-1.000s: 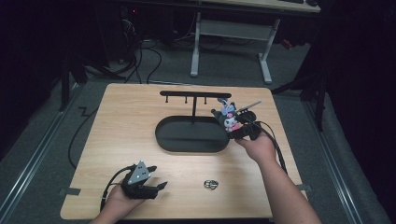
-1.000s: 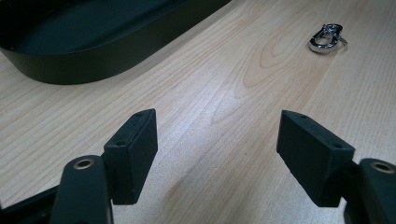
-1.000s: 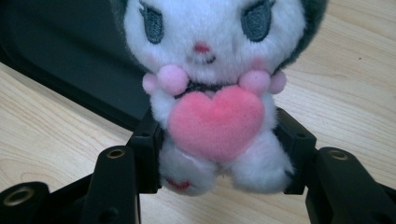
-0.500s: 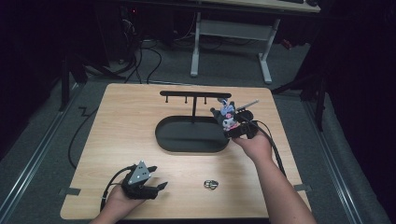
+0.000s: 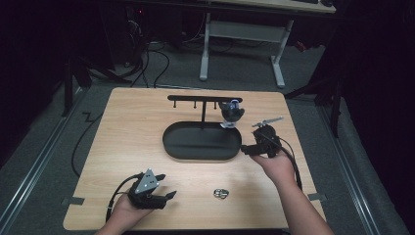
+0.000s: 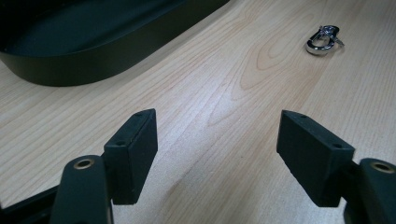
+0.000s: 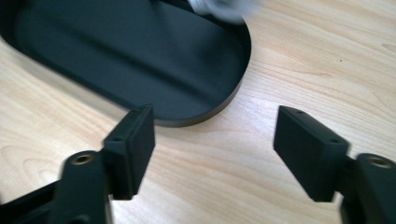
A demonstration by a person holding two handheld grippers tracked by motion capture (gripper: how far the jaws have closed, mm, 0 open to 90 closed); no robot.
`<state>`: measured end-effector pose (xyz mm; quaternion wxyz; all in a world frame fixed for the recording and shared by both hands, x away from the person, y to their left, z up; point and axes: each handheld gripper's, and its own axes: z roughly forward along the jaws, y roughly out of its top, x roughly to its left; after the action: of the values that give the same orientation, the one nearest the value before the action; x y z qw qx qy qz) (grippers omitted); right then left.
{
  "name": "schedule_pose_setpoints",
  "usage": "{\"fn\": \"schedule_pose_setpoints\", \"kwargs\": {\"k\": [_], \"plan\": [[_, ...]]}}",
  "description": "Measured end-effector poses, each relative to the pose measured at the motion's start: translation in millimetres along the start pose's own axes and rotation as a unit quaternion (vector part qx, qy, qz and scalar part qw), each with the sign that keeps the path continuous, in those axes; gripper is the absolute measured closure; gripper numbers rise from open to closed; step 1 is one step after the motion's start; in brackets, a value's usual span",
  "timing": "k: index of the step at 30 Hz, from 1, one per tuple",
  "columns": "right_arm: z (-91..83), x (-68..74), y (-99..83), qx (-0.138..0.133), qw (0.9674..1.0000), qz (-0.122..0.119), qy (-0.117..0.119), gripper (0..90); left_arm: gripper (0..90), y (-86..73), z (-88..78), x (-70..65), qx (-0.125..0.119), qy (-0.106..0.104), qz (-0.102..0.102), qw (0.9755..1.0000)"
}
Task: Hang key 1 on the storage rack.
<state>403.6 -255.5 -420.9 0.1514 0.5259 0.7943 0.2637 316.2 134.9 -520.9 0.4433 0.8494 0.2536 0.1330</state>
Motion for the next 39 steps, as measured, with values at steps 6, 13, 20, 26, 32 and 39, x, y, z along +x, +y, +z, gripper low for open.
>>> {"fn": "schedule_pose_setpoints", "kwargs": {"k": [6, 13, 20, 26, 32, 39], "plan": [[-5.0, 4.7, -42.1, -0.033, 0.9994, -0.008, -0.001, 39.1, 30.2, 0.8, -0.5, -2.9, -0.002, -0.001, 0.004, 1.0], [3.1, 11.5, -102.2, -0.085, 0.9961, 0.016, 0.018, 43.9, 30.9, 1.8, -0.5, -6.3, -0.006, 0.002, 0.005, 1.0], [8.2, 18.4, -146.4, -0.112, 0.9922, 0.037, 0.041, 44.0, 31.7, 3.4, 2.0, -8.3, 0.004, 0.01, 0.007, 0.9999], [4.5, 26.5, -151.8, -0.107, 0.9918, 0.024, 0.065, 45.1, 31.8, 4.6, 2.5, -9.6, 0.003, 0.012, 0.011, 0.9999], [14.5, 61.1, -144.7, -0.098, 0.9896, -0.029, 0.101, 43.2, 31.8, 4.2, 2.7, -8.2, 0.002, 0.012, 0.008, 0.9999], [29.9, 95.9, -136.4, -0.081, 0.9898, -0.079, 0.086, 35.8, 31.7, 4.2, 0.7, -7.2, -0.003, 0.01, 0.007, 0.9999]]}}
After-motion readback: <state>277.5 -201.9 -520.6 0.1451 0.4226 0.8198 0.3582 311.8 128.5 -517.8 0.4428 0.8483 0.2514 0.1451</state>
